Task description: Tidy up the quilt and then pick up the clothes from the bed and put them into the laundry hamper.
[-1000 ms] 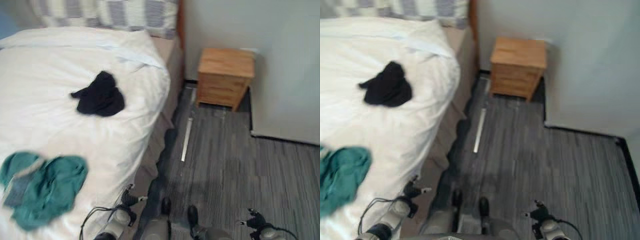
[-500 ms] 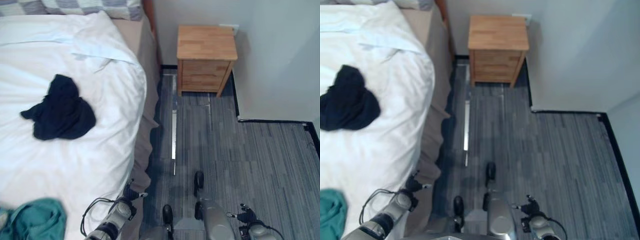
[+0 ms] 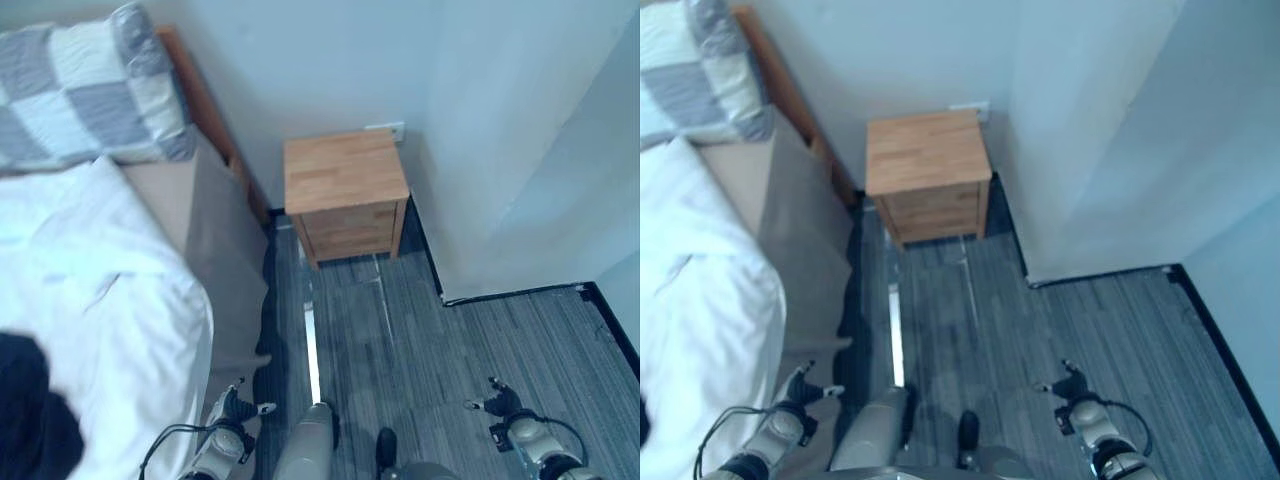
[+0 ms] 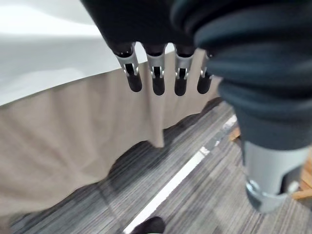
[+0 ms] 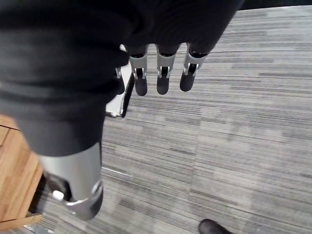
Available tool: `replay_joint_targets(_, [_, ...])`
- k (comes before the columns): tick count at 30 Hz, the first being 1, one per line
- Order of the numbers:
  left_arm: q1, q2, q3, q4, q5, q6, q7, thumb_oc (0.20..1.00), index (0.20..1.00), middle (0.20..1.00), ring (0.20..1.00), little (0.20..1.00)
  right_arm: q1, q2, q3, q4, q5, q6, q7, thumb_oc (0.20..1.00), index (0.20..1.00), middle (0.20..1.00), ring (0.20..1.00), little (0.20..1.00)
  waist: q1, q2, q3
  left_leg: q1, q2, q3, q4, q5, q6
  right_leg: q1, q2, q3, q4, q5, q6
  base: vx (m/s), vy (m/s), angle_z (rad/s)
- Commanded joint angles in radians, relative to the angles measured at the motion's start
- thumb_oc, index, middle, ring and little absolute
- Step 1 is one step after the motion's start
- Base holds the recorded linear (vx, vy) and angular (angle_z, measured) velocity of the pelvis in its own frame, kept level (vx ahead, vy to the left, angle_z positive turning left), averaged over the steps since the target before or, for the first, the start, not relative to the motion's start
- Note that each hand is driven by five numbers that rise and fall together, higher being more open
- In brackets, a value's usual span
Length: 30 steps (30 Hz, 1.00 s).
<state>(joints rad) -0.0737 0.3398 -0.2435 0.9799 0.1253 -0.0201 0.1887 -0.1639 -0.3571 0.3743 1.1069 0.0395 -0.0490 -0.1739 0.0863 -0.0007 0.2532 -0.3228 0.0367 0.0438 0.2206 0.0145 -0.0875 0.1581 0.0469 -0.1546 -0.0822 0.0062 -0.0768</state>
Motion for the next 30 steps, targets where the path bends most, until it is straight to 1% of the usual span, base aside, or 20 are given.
replay_joint_targets(1, [-0.038, 0.032, -0.021, -0.016, 0.004, -0.007, 0.018, 1.000, 1.000, 1.000, 1.000, 1.000, 0.061, -0.020, -0.049, -0.051, -0.053, -0.004, -0.028, 1.000, 1.000, 1.000, 1.000, 1.000, -0.003, 0.023, 0.036, 0.091, 0.029, 0.211, -0.049, 0.037, 0.032, -0.008, -0.068, 0.024, -0.005, -0.125, 0.149, 0.35, 0.049, -0.14])
replay_joint_targets(2, [-0.033, 0.035, -0.022, -0.030, 0.017, -0.003, 0.013, 1.000, 1.000, 1.000, 1.000, 1.000, 0.064, -0.023, -0.046, -0.059, -0.074, 0.000, -0.039, 1.000, 1.000, 1.000, 1.000, 1.000, -0.013, 0.026, 0.030, 0.108, 0.048, 0.352, -0.080, 0.031, 0.018, 0.030, -0.059, -0.012, -0.005, -0.160, 0.154, 0.21, 0.019, 0.07])
replay_joint_targets(3, [-0.031, 0.035, -0.022, -0.032, 0.017, -0.002, 0.012, 1.000, 1.000, 1.000, 1.000, 1.000, 0.065, -0.022, -0.045, -0.060, -0.075, 0.001, -0.039, 1.000, 1.000, 1.000, 1.000, 1.000, -0.012, 0.024, 0.032, 0.113, 0.047, 0.354, -0.082, 0.030, 0.018, 0.033, -0.061, -0.011, -0.005, -0.161, 0.154, 0.65, 0.078, 0.11])
replay_joint_targets(4, [0.001, 0.063, -0.001, -0.066, 0.025, 0.012, 0.001, 1.000, 1.000, 1.000, 1.000, 1.000, 0.068, -0.034, -0.018, -0.108, -0.132, 0.012, -0.024, 1.000, 1.000, 1.000, 1.000, 1.000, 0.000, -0.006, 0.003, 0.145, 0.037, 0.491, -0.103, 0.003, 0.077, 0.044, -0.062, -0.073, 0.109, -0.149, 0.180, 0.60, 0.132, 0.43])
replay_joint_targets(5, [0.012, 0.066, 0.004, -0.050, 0.032, 0.010, 0.002, 1.000, 1.000, 1.000, 1.000, 1.000, 0.074, -0.031, -0.020, -0.120, -0.155, 0.011, -0.027, 1.000, 1.000, 1.000, 1.000, 1.000, 0.000, -0.018, -0.006, 0.164, -0.001, 0.446, -0.138, -0.014, 0.101, 0.014, -0.083, -0.107, 0.227, -0.130, 0.225, 0.82, 0.199, 0.91])
replay_joint_targets(6, [0.028, 0.066, 0.018, -0.034, 0.040, 0.012, 0.002, 1.000, 1.000, 1.000, 1.000, 1.000, 0.077, -0.038, -0.026, -0.169, -0.191, 0.015, -0.022, 1.000, 1.000, 1.000, 1.000, 1.000, -0.006, -0.028, 0.007, 0.202, -0.031, 0.419, -0.128, -0.055, 0.139, -0.058, -0.158, -0.135, 0.441, 0.002, 0.335, 0.38, 0.143, 1.14])
replay_joint_targets(8, [0.028, 0.076, 0.021, -0.033, 0.041, 0.017, 0.010, 1.000, 1.000, 1.000, 1.000, 1.000, 0.072, -0.050, -0.034, -0.224, -0.196, 0.015, -0.025, 1.000, 1.000, 1.000, 1.000, 1.000, -0.014, -0.024, 0.020, 0.230, -0.036, 0.387, -0.132, -0.067, 0.154, -0.120, -0.182, -0.125, 0.571, 0.055, 0.339, 0.26, 0.052, 1.21])
replay_joint_targets(10, [0.033, 0.085, 0.041, -0.019, 0.041, 0.020, 0.031, 1.000, 1.000, 1.000, 1.000, 1.000, 0.074, -0.082, -0.039, -0.318, -0.231, 0.011, -0.039, 1.000, 1.000, 1.000, 1.000, 1.000, -0.029, 0.008, 0.041, 0.287, -0.029, 0.304, -0.165, -0.060, 0.174, -0.231, -0.188, -0.083, 0.698, 0.049, 0.319, 0.23, -0.021, 2.46])
replay_joint_targets(12, [0.038, 0.105, 0.044, 0.003, 0.058, 0.010, 0.036, 1.000, 1.000, 1.000, 1.000, 1.000, 0.089, -0.147, -0.066, -0.469, -0.234, -0.011, -0.039, 1.000, 1.000, 1.000, 1.000, 1.000, -0.062, 0.021, 0.051, 0.330, -0.041, 0.166, -0.195, -0.061, 0.165, -0.296, -0.176, 0.011, 0.618, -0.025, 0.258, 0.30, -0.148, 2.43])
replay_joint_targets(13, [0.037, 0.104, 0.044, 0.003, 0.058, 0.010, 0.036, 1.000, 1.000, 1.000, 1.000, 1.000, 0.090, -0.147, -0.067, -0.470, -0.234, -0.010, -0.039, 1.000, 1.000, 1.000, 1.000, 1.000, -0.063, 0.023, 0.050, 0.329, -0.039, 0.164, -0.196, -0.059, 0.164, -0.295, -0.174, 0.008, 0.614, -0.022, 0.256, 0.29, -0.167, 2.23])
replay_joint_targets(15, [0.028, 0.095, 0.034, 0.020, 0.064, 0.004, 0.047, 1.000, 1.000, 1.000, 1.000, 1.000, 0.083, -0.175, -0.069, -0.518, -0.246, -0.022, -0.051, 1.000, 1.000, 1.000, 1.000, 1.000, -0.084, 0.013, 0.051, 0.338, -0.058, 0.063, -0.211, -0.051, 0.147, -0.288, -0.128, 0.104, 0.455, -0.070, 0.236, 0.23, -0.204, 2.93])
replay_joint_targets(17, [-0.080, 0.008, -0.023, 0.043, 0.075, 0.037, 0.090, 1.000, 1.000, 1.000, 1.000, 1.000, 0.067, -0.182, -0.055, -0.559, -0.279, -0.018, -0.054, 1.000, 1.000, 1.000, 1.000, 1.000, -0.127, -0.019, 0.039, 0.360, -0.079, -0.057, -0.231, -0.057, 0.130, -0.286, -0.056, 0.303, 0.283, -0.082, 0.227, 0.34, -0.351, 2.33])
replay_joint_targets(18, [0.025, 0.067, 0.006, -0.011, 0.073, 0.019, 0.076, 1.000, 1.000, 1.000, 1.000, 1.000, 0.109, -0.195, -0.090, -0.524, -0.283, -0.011, -0.078, 1.000, 1.000, 1.000, 1.000, 1.000, -0.104, -0.020, 0.050, 0.360, -0.106, -0.173, -0.231, -0.051, 0.123, -0.294, -0.035, 0.366, 0.211, -0.049, 0.217, 0.24, -0.308, 2.43])
replay_joint_targets(22, [0.082, 0.076, 0.063, -0.008, 0.042, -0.006, 0.064, 1.000, 1.000, 1.000, 1.000, 1.000, 0.116, -0.209, -0.126, -0.635, -0.298, -0.034, -0.086, 1.000, 1.000, 1.000, 1.000, 1.000, -0.100, -0.031, 0.029, 0.341, -0.134, -0.248, -0.200, -0.078, 0.113, -0.239, -0.069, 0.320, 0.129, -0.038, 0.205, 0.16, -0.247, 2.64])
replay_joint_targets(24, [0.107, 0.063, 0.086, 0.005, 0.031, -0.007, 0.071, 1.000, 1.000, 1.000, 1.000, 1.000, 0.102, -0.226, -0.155, -0.664, -0.294, -0.042, -0.099, 1.000, 1.000, 1.000, 1.000, 1.000, -0.103, -0.028, 0.028, 0.314, -0.111, -0.182, -0.140, -0.108, 0.077, -0.197, -0.101, 0.265, 0.076, -0.035, 0.202, 0.16, -0.194, 1.16])
replay_joint_targets(25, [0.104, 0.054, 0.089, -0.017, 0.025, -0.003, 0.088, 1.000, 1.000, 1.000, 1.000, 1.000, 0.107, -0.259, -0.186, -0.724, -0.298, -0.037, -0.124, 1.000, 1.000, 1.000, 1.000, 1.000, -0.125, -0.040, 0.043, 0.256, 0.000, 0.057, -0.076, -0.091, 0.051, -0.156, -0.152, 0.185, 0.060, -0.051, 0.209, 0.07, -0.107, 0.64])
replay_joint_targets(26, [0.103, 0.054, 0.089, -0.017, 0.025, -0.002, 0.088, 1.000, 1.000, 1.000, 1.000, 1.000, 0.107, -0.260, -0.186, -0.725, -0.299, -0.037, -0.124, 1.000, 1.000, 1.000, 1.000, 1.000, -0.124, -0.040, 0.041, 0.253, 0.000, 0.057, -0.076, -0.088, 0.051, -0.159, -0.151, 0.186, 0.059, -0.049, 0.209, 0.04, -0.131, 1.57])
replay_joint_targets(27, [0.116, 0.059, 0.101, -0.023, 0.030, 0.000, 0.091, 1.000, 1.000, 1.000, 1.000, 1.000, 0.091, -0.281, -0.195, -0.757, -0.312, -0.035, -0.135, 1.000, 1.000, 1.000, 1.000, 1.000, -0.130, -0.041, 0.039, 0.255, 0.068, 0.203, -0.080, -0.069, 0.045, -0.136, -0.169, 0.114, 0.041, -0.055, 0.210, 0.03, -0.106, 1.60])
replay_joint_targets(28, [0.130, 0.067, 0.108, -0.033, 0.040, 0.002, 0.090, 1.000, 1.000, 1.000, 1.000, 1.000, 0.070, -0.295, -0.198, -0.784, -0.319, -0.036, -0.143, 1.000, 1.000, 1.000, 1.000, 1.000, -0.128, -0.042, 0.035, 0.255, 0.098, 0.277, -0.081, -0.057, 0.039, -0.117, -0.170, 0.076, 0.033, -0.059, 0.209, 0.07, -0.116, 1.98])
replay_joint_targets(30, [0.145, 0.073, 0.108, -0.039, 0.061, 0.002, 0.089, 1.000, 1.000, 1.000, 1.000, 1.000, 0.030, -0.343, -0.219, -0.854, -0.324, -0.046, -0.154, 1.000, 1.000, 1.000, 1.000, 1.000, -0.129, -0.040, 0.021, 0.225, 0.127, 0.333, -0.074, -0.015, 0.016, -0.093, -0.173, 0.036, 0.029, -0.063, 0.205, 0.12, -0.037, 0.97])
